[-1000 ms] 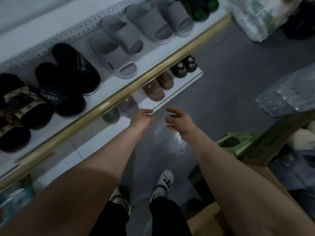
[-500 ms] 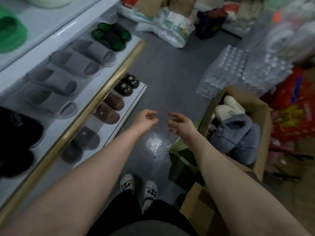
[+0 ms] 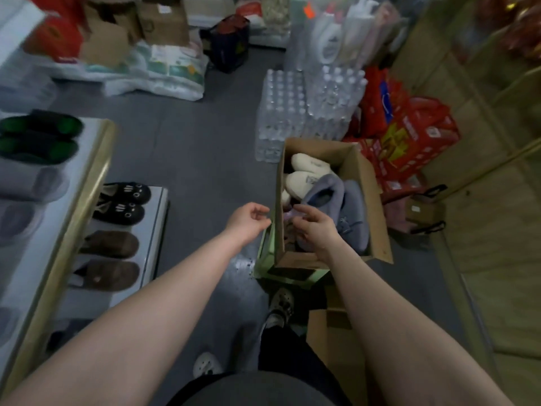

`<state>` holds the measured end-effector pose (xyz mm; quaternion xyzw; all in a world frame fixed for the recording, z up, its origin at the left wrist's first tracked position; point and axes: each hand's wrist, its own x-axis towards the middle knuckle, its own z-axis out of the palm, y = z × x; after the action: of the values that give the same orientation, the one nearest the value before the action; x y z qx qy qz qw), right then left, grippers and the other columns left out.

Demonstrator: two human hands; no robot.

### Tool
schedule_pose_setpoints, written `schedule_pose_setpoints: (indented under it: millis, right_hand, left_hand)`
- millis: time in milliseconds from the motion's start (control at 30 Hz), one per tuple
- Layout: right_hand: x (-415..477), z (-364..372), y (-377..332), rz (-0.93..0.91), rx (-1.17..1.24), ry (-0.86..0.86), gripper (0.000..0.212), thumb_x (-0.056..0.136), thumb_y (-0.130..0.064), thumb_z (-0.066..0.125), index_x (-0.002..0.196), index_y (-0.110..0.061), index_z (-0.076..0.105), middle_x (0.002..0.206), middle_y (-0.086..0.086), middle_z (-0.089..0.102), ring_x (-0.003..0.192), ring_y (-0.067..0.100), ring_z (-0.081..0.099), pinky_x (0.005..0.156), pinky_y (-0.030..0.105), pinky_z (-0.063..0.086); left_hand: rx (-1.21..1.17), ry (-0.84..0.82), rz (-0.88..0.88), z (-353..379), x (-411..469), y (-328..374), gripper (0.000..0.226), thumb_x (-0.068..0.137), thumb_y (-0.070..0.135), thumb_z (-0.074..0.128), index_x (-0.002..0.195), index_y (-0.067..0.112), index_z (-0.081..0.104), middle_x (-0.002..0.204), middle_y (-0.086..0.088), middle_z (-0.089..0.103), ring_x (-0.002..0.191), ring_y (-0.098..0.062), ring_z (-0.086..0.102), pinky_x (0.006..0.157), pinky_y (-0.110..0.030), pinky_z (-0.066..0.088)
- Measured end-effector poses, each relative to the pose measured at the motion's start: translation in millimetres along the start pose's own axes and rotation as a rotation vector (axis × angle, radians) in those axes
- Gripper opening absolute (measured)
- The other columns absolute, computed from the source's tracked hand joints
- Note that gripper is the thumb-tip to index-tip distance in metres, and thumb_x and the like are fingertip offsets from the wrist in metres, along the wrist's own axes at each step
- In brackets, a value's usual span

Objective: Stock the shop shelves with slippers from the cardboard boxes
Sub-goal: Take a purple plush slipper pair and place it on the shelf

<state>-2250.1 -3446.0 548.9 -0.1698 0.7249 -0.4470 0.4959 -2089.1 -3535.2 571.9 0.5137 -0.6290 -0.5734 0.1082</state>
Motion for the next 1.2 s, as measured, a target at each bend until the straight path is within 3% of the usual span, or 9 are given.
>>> schedule_pose_setpoints:
  millis: [133, 367, 533, 667, 833, 900, 1000, 1067, 1200]
  right_hand:
    - [29.9, -51.8, -2.8, 0.045, 0.062, 0.034, 0.031, 0.092, -0.007, 0.065, 0.121, -0.019, 0.065, 0.108, 0.009, 0.068, 0.101, 0.024, 0.066, 0.083, 0.034, 0.056]
    - [80.3, -113.7, 9.9, 0.211, 0.037, 0.125, 0.032, 0.086, -0.008, 0.067, 0.110, -0.028, 0.068, 0.110, 0.011, 0.067, 0.099, 0.030, 0.066, 0.089, 0.045, 0.058]
    - [102.2, -131.8, 19.3, 0.293, 0.071, 0.126, 0.032, 0.086, -0.005, 0.068, 0.109, -0.026, 0.064, 0.114, 0.007, 0.063, 0.103, 0.027, 0.065, 0.091, 0.040, 0.057]
    - [116.5, -136.5, 25.2, 0.337, -0.006, 0.186, 0.036, 0.085, -0.009, 0.070, 0.117, -0.024, 0.060, 0.105, 0.002, 0.064, 0.100, 0.025, 0.064, 0.093, 0.042, 0.055]
    - [136.5, -130.9, 34.0, 0.357, -0.119, 0.258, 0.043, 0.086, -0.014, 0.070, 0.122, -0.027, 0.051, 0.110, 0.003, 0.062, 0.103, 0.026, 0.061, 0.093, 0.045, 0.054]
    - [144.8, -124.2, 38.8, 0.358, -0.154, 0.252, 0.040, 0.087, -0.014, 0.067, 0.122, -0.025, 0.049, 0.110, 0.005, 0.062, 0.102, 0.026, 0.060, 0.088, 0.040, 0.054]
    - [154.3, -110.7, 47.7, 0.376, -0.170, 0.238, 0.059, 0.086, -0.016, 0.067, 0.139, -0.023, 0.040, 0.118, 0.007, 0.061, 0.107, 0.027, 0.059, 0.094, 0.045, 0.053]
    - [159.9, -105.2, 51.4, 0.394, -0.151, 0.248, 0.056, 0.085, -0.015, 0.067, 0.134, -0.022, 0.043, 0.113, 0.003, 0.061, 0.107, 0.026, 0.058, 0.096, 0.046, 0.052]
    - [166.7, -106.1, 43.5, 0.400, -0.032, 0.222, 0.026, 0.087, -0.016, 0.068, 0.109, -0.021, 0.055, 0.097, -0.001, 0.065, 0.097, 0.025, 0.063, 0.091, 0.043, 0.055]
  left_hand:
    - [0.037, -0.040, -0.034, 34.3, 38.2, 22.8, 0.033, 0.087, 0.014, 0.069, 0.119, 0.012, 0.062, 0.113, -0.006, 0.066, 0.105, -0.018, 0.061, 0.096, -0.033, 0.049]
    - [0.029, -0.043, -0.113, 86.3, 88.1, 34.8, 0.033, 0.089, 0.017, 0.067, 0.121, 0.013, 0.062, 0.102, -0.002, 0.065, 0.104, -0.020, 0.062, 0.092, -0.027, 0.045]
    - [0.080, -0.096, -0.194, 107.8, 118.6, 19.9, 0.041, 0.090, 0.017, 0.065, 0.129, 0.013, 0.057, 0.119, -0.008, 0.065, 0.114, -0.025, 0.059, 0.103, -0.038, 0.046]
    - [0.123, -0.152, -0.215, 124.2, 148.0, 8.0, 0.040, 0.091, 0.013, 0.061, 0.131, 0.012, 0.055, 0.125, -0.008, 0.062, 0.117, -0.026, 0.057, 0.104, -0.040, 0.045]
    - [0.185, -0.229, -0.227, 145.4, 187.6, -16.4, 0.035, 0.090, 0.015, 0.057, 0.124, 0.023, 0.056, 0.124, -0.005, 0.063, 0.112, -0.024, 0.060, 0.099, -0.040, 0.048]
    - [0.211, -0.252, -0.248, 153.1, 198.2, -21.8, 0.046, 0.091, 0.015, 0.057, 0.135, 0.023, 0.049, 0.130, -0.003, 0.060, 0.115, -0.022, 0.057, 0.099, -0.036, 0.047]
    - [0.241, -0.331, -0.279, 162.9, 207.9, -27.1, 0.068, 0.091, 0.015, 0.057, 0.152, 0.023, 0.027, 0.148, -0.003, 0.043, 0.130, -0.025, 0.047, 0.107, -0.037, 0.041]
    - [0.228, -0.358, -0.298, 165.9, 212.5, -31.4, 0.073, 0.091, 0.017, 0.057, 0.154, 0.022, 0.020, 0.153, -0.003, 0.035, 0.137, -0.024, 0.039, 0.112, -0.038, 0.036]
    - [0.142, -0.327, -0.322, 161.6, 215.9, -31.6, 0.054, 0.086, 0.011, 0.063, 0.137, 0.017, 0.048, 0.126, -0.006, 0.062, 0.116, -0.026, 0.057, 0.103, -0.041, 0.046]
